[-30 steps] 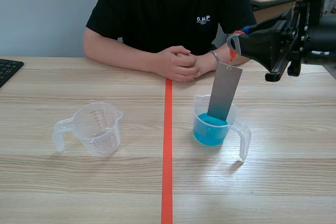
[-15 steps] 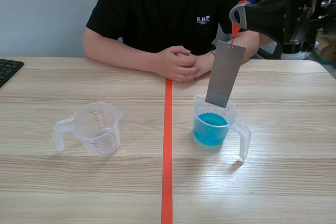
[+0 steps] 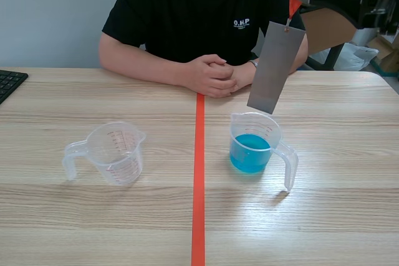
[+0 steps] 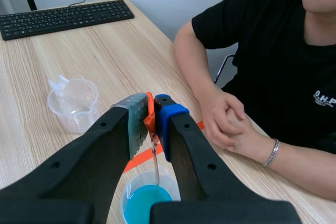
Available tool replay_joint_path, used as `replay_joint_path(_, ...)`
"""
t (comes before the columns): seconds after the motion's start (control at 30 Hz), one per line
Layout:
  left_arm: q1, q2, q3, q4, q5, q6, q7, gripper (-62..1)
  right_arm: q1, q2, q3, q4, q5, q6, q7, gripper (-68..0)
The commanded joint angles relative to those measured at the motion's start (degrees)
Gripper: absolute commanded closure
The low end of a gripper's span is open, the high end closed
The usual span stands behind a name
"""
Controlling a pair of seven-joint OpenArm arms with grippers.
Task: Do the redox reaction experiment.
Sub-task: 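Raise the plate and point at it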
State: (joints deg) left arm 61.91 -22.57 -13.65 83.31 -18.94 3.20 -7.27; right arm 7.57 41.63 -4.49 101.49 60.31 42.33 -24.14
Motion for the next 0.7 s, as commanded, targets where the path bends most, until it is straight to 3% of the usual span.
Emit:
replay_joint_path(0.0, 0.13, -0.33, -0.20, 0.76, 0.00, 0.07, -0.63, -4.4, 0.68, 1.05, 0.46, 0.96, 0.83, 0.39, 0.87, -1.5)
replay_joint_path(0.53, 0.31, -0.63, -0.20, 0.81, -0.13, -0.02, -0.68, -4.5, 0.68, 1.05, 0.46, 0.96, 1.07, 0.39, 0.90, -1.5)
replay_joint_path(0.67, 0.33, -2.99, -0.20, 2.10, -0.11, -2.56, -0.83, -4.5, 0.68, 1.03, 0.46, 0.96, 1.07, 0.39, 0.90, -1.5)
